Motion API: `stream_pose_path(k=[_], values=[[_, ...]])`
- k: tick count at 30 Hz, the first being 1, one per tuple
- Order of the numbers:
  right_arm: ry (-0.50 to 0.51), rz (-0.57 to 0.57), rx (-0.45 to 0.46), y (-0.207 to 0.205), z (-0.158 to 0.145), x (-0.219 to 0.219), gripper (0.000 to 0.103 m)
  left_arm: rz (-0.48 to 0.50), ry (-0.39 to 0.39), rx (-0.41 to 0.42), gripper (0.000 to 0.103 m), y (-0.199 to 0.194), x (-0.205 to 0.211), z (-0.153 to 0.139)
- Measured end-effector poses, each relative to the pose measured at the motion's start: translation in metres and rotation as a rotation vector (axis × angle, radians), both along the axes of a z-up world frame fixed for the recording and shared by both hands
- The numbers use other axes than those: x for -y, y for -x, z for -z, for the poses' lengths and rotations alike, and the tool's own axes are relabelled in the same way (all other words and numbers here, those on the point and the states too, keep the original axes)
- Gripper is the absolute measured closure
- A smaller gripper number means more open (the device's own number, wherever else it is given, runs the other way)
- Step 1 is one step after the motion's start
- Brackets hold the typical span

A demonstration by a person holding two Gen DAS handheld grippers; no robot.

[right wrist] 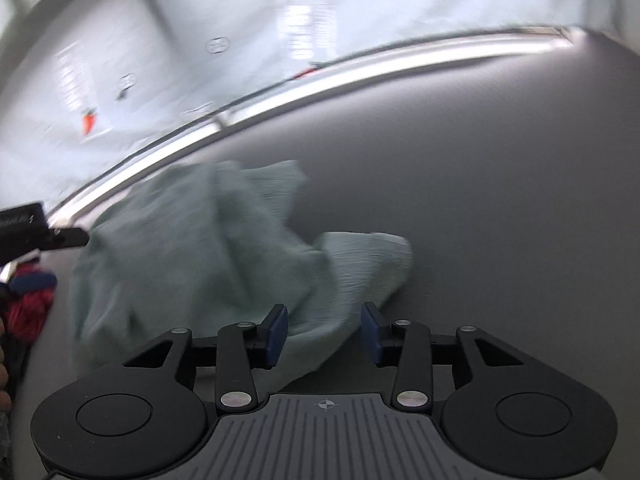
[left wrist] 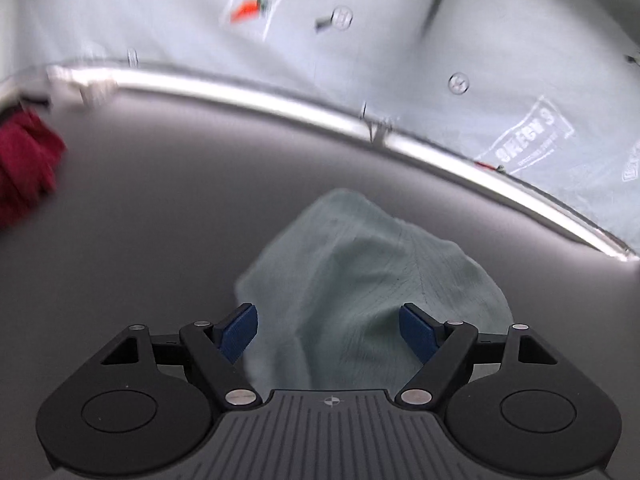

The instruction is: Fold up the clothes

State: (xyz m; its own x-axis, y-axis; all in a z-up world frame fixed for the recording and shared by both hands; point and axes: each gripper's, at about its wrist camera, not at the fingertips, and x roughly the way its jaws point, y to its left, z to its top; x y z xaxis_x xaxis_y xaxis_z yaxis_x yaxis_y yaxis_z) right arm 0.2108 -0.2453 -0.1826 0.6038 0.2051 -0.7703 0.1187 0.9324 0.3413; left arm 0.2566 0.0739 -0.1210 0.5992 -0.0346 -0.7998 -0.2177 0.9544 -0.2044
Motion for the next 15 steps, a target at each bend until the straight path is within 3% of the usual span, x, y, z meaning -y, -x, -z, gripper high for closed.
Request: stream_pose_path(k=[5, 10, 14, 15], values=[[0.011, 0.051, -0.042, -0.017, 0.017, 0.006, 0.051, 0.092, -0.106, -0.012, 0.046, -0.001, 0.029, 0.018], [-0.02, 0.03, -0.094, -0.032, 0.031, -0.004, 0.052, 0.136, -0.14, 0.001, 0.071, 0.006, 0.046, 0.028], [-0.009, 0.017, -0.142, -0.039, 0.039, -0.013, 0.077, 0.156, -0.169, 0.006, 0.08, 0.009, 0.049, 0.029], [-0.004, 0.011, -0.149, -0.04, 0.039, -0.015, 0.09, 0.157, -0.173, 0.006, 0.08, 0.009, 0.049, 0.029]])
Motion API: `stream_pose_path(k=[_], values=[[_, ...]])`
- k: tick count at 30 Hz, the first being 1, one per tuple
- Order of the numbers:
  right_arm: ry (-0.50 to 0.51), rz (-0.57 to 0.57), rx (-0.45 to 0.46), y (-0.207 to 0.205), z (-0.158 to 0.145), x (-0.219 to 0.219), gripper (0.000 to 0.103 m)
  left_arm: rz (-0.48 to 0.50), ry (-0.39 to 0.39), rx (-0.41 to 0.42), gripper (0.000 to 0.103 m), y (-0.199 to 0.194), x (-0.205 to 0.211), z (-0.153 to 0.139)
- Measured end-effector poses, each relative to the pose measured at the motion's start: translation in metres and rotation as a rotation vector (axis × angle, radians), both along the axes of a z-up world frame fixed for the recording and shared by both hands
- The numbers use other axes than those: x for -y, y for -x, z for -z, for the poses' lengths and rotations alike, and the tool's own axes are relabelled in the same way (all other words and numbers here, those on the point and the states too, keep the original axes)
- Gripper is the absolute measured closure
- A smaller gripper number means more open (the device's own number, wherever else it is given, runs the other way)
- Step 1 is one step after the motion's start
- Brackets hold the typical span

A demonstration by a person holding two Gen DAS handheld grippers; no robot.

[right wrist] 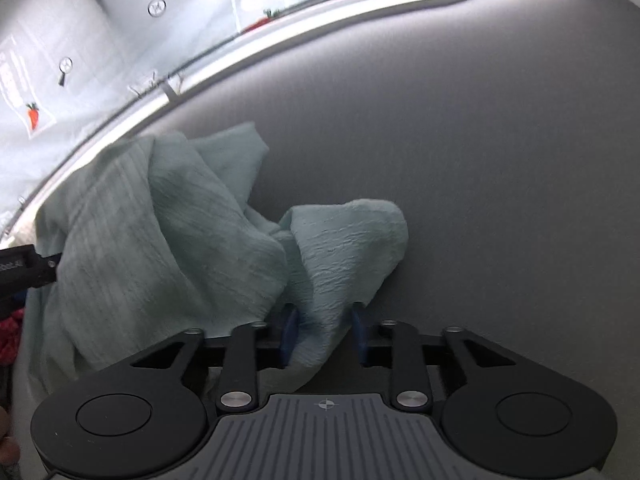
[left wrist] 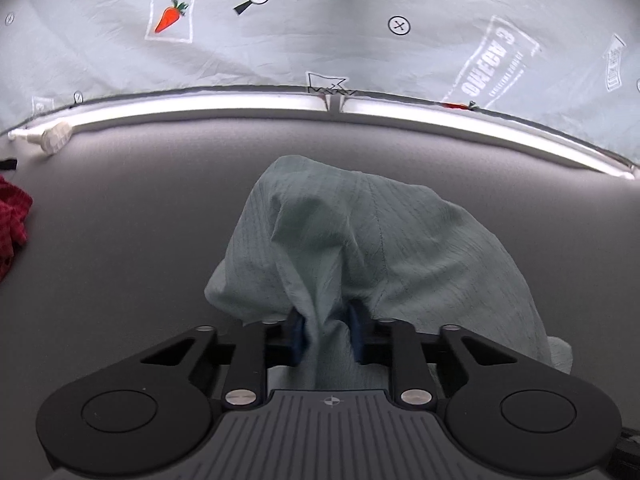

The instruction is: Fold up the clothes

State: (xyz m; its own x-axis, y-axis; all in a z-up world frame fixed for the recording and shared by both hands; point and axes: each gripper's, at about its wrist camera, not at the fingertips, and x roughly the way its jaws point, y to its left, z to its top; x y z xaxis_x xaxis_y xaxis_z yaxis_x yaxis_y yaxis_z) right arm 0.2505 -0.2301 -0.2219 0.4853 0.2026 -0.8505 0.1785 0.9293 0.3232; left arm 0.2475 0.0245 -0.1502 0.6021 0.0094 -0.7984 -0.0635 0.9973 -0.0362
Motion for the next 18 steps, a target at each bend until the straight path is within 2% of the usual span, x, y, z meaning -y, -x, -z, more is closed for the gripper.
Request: stream_pose_path(k=[3, 6, 11, 16, 18], values=[[0.008, -0.017, -0.004, -0.002, 0.001, -0.005, 0.098, -0.04, 0.013, -0.026, 0.08, -0.001, -0.007, 0.005], [0.036, -0.023, 0.018, 0.001, -0.002, -0.01, 0.099, -0.059, 0.018, -0.032, 0.08, -0.001, -0.011, 0.01], [0.059, -0.036, 0.048, 0.007, -0.009, -0.014, 0.1, -0.049, -0.02, -0.035, 0.08, 0.005, -0.006, 0.013], [0.05, 0.033, 0.084, 0.02, -0.019, -0.007, 0.1, -0.077, 0.019, -0.046, 0.081, 0.011, -0.01, 0.014], [0.076, 0.068, 0.108, 0.026, -0.027, -0.004, 0.1, -0.09, 0.044, -0.054, 0.082, 0.014, -0.012, 0.013]])
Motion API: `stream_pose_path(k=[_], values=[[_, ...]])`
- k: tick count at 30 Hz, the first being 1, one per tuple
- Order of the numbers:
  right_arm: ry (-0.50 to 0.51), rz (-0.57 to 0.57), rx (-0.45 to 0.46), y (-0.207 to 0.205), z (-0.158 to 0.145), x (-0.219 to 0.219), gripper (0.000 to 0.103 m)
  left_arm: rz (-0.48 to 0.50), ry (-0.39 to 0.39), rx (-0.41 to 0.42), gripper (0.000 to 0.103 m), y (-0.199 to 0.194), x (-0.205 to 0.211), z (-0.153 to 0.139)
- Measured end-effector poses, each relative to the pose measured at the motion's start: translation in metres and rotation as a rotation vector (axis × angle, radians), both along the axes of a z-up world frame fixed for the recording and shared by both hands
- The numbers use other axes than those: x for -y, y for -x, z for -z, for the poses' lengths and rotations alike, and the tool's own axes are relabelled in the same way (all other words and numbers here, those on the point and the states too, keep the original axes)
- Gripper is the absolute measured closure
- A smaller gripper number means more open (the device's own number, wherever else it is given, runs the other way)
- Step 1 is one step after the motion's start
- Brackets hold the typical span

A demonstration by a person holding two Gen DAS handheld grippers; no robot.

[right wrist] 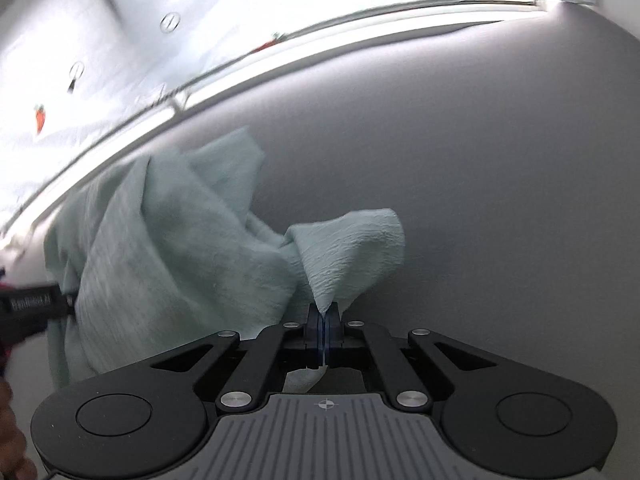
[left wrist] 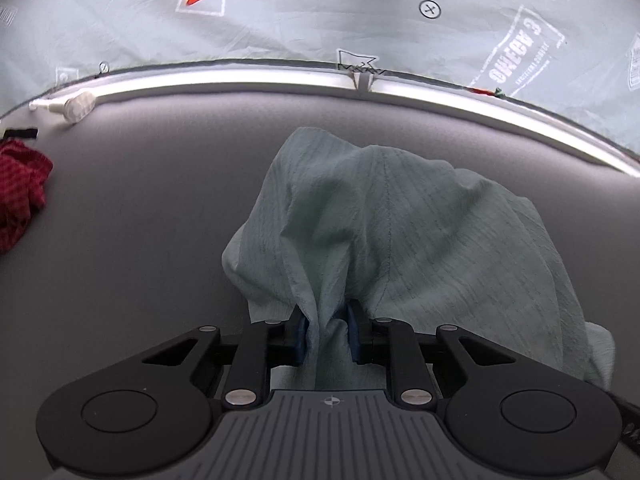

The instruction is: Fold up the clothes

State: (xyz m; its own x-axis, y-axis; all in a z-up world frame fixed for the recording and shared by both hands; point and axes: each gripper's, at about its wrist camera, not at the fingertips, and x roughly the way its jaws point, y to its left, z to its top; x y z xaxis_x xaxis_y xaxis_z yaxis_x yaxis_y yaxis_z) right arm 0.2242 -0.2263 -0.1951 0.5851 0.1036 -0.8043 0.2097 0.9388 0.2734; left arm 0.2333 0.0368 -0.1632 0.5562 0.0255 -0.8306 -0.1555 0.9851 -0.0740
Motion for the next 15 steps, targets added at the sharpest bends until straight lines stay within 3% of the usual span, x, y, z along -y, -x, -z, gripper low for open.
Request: stream_pose_path(k=[5, 8, 15], values=[[0.118, 0.074, 0.102, 0.021, -0.035, 0.014, 0.1, -0.013, 0.04, -0.008, 0.082, 0.013, -0.001, -0.004], [0.24, 0.095, 0.155, 0.03, -0.055, 0.023, 0.1, -0.007, 0.05, -0.02, 0.082, 0.023, 0.004, -0.006], [0.466, 0.099, 0.2, 0.028, -0.079, 0.051, 0.1, -0.029, 0.046, -0.027, 0.082, 0.042, 0.02, -0.014]])
